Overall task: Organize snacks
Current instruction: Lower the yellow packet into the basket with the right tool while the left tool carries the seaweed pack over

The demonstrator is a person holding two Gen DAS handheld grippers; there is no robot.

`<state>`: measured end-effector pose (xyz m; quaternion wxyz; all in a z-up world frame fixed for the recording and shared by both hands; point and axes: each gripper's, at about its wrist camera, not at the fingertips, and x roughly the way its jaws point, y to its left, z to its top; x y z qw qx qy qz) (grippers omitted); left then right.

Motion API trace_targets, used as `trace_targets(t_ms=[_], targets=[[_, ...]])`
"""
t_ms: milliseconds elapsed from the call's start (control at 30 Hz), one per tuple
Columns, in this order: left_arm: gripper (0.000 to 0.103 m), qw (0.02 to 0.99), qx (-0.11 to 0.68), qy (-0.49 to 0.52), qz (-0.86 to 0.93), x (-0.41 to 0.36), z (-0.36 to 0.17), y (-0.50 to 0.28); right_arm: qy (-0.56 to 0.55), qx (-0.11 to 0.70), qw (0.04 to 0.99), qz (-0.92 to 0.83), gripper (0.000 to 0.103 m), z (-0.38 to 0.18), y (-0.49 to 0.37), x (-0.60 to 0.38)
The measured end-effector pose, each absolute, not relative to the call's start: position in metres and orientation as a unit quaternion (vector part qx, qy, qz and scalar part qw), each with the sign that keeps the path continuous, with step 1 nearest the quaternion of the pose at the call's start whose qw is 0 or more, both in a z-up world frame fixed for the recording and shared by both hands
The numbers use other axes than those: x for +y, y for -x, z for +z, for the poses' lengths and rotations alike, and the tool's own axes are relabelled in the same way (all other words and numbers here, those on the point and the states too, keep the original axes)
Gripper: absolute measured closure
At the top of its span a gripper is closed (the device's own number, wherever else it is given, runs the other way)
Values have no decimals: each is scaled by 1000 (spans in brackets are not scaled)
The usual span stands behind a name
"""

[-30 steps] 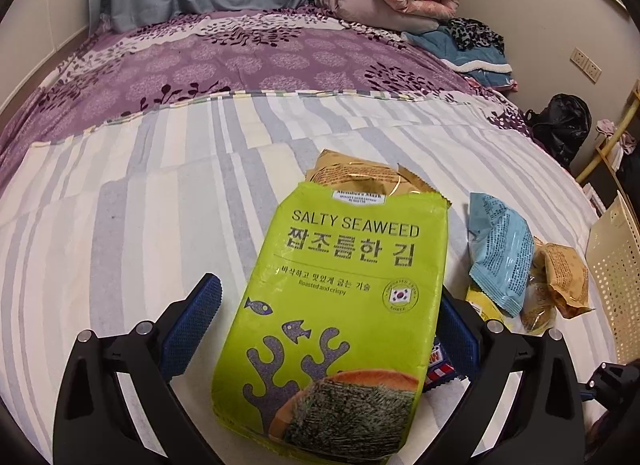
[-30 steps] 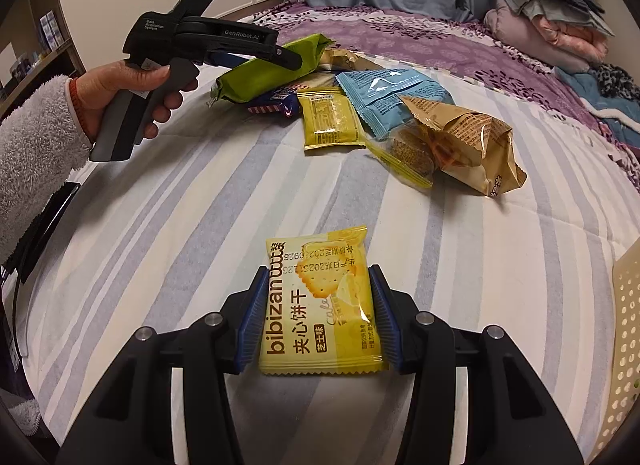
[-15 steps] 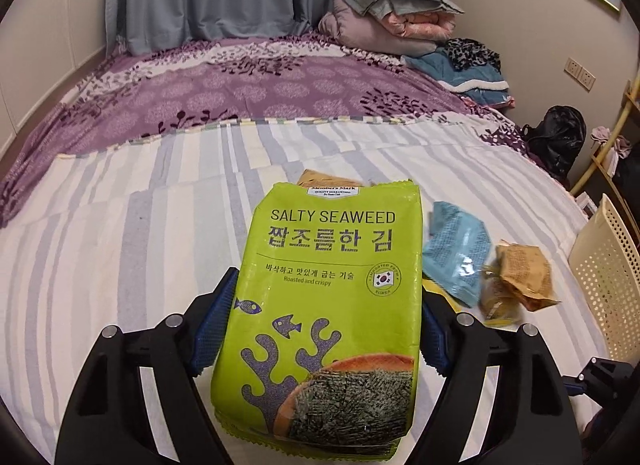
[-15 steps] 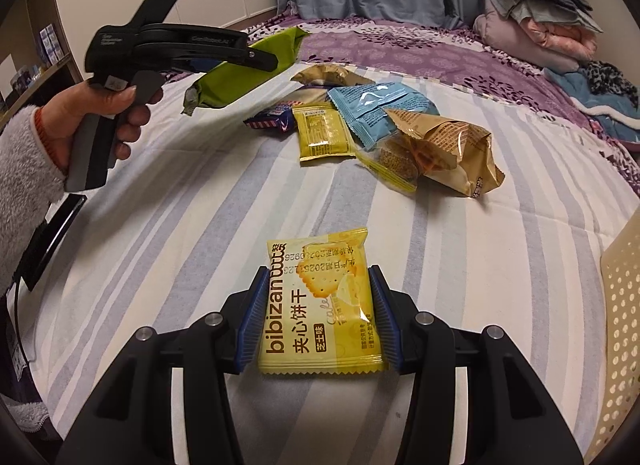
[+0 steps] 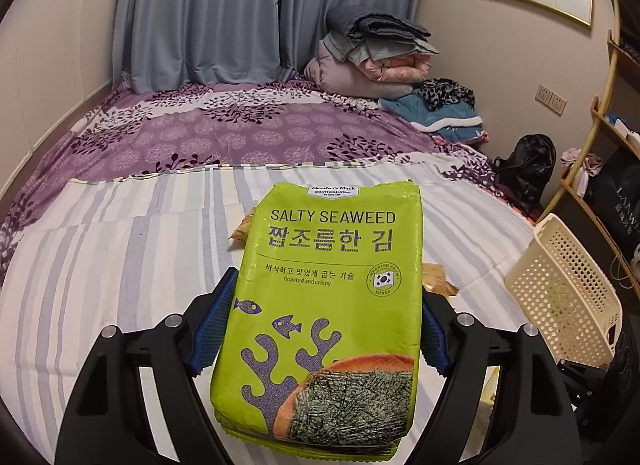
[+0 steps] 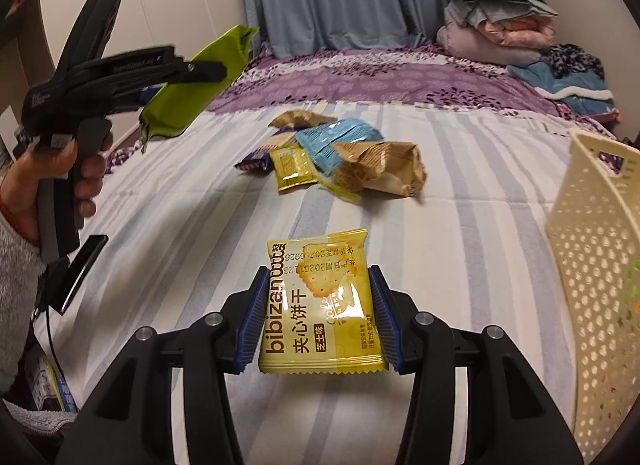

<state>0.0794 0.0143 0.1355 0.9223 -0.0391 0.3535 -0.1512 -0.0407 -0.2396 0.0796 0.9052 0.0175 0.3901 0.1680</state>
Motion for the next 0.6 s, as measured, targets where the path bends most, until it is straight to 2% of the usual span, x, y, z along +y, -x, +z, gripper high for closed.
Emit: trace_targets(t_ms=[600], targets=[[23,930,307,1,-203,-63,178,-11,-87,283,952,76,54,145,101,-338]])
